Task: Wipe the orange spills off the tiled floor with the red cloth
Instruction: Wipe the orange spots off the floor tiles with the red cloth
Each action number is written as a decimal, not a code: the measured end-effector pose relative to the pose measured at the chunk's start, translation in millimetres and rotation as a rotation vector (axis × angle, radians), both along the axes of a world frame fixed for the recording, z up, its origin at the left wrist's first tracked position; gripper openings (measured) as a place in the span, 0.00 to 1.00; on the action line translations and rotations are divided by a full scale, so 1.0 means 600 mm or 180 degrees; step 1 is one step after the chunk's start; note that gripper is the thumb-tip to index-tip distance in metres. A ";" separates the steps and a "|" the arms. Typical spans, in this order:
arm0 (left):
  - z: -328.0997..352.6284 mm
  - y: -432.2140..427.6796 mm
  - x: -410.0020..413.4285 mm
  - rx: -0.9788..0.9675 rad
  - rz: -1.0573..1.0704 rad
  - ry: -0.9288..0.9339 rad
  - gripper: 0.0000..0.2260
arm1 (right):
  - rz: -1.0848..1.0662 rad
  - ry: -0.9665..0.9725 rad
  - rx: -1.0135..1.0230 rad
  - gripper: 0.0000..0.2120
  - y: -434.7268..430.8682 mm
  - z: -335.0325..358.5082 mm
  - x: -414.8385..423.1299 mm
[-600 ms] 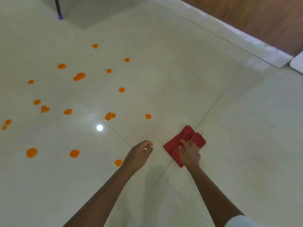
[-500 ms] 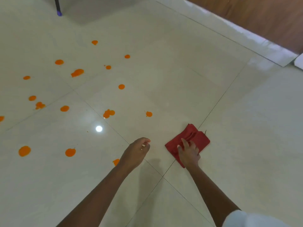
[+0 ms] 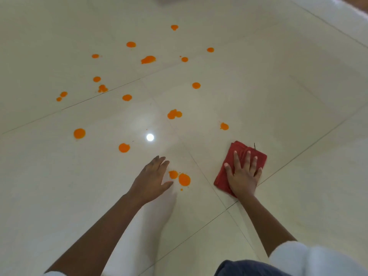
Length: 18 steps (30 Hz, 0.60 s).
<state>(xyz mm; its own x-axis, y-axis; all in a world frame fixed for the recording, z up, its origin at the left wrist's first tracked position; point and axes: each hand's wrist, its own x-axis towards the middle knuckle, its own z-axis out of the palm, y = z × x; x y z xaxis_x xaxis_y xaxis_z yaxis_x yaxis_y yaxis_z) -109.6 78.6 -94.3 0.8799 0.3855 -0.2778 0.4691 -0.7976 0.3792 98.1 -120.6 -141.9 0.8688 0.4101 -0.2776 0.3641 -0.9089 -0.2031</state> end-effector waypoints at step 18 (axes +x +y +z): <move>-0.088 0.017 -0.093 0.0129 -0.0061 0.0091 0.57 | 0.0922 -0.0701 0.0212 0.26 0.065 -0.030 -0.118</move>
